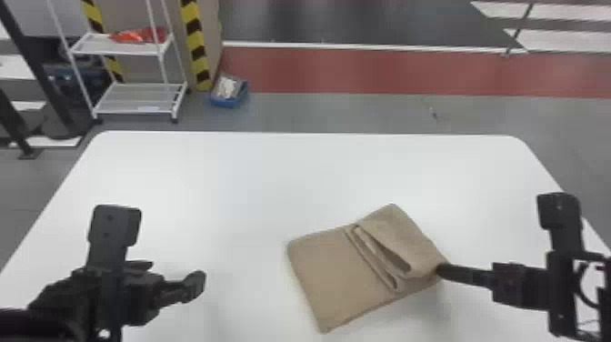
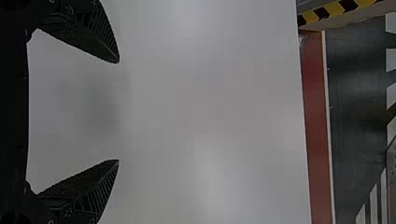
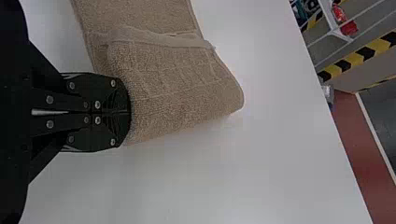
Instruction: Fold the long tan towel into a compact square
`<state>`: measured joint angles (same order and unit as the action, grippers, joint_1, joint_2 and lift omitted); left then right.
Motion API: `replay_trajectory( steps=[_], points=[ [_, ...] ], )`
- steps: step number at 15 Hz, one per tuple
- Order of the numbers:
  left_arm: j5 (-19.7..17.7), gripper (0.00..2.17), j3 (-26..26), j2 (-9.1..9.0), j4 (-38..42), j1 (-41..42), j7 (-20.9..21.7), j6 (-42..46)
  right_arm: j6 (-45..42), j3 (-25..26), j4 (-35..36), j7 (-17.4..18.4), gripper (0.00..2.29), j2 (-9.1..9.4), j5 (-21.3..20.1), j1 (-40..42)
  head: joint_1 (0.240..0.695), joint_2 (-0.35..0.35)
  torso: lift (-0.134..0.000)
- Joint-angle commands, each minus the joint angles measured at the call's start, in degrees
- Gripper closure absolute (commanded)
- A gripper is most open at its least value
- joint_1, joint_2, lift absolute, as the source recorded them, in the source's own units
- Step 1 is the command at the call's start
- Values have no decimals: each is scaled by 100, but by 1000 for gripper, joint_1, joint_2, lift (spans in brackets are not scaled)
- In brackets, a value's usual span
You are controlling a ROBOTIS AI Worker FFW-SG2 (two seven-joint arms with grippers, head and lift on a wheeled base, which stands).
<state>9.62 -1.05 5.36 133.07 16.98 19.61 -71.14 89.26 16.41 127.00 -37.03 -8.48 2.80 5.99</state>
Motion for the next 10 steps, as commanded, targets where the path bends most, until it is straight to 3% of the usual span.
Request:
replay_trajectory(
  steps=[1, 7, 10],
  points=[
    [5, 130, 0, 9, 18, 16, -1, -1, 82, -120, -290, 21, 2088, 13, -297, -344, 695, -37, -124],
    [5, 130, -18, 9, 79, 33, 16, -1, 82, -525, -1283, 188, 2088, 30, -860, -1056, 695, -55, -124],
    [5, 130, -88, 9, 141, 68, 34, -1, 82, -560, -1547, 337, 2088, 92, -851, -1311, 695, -54, -124]
  ],
)
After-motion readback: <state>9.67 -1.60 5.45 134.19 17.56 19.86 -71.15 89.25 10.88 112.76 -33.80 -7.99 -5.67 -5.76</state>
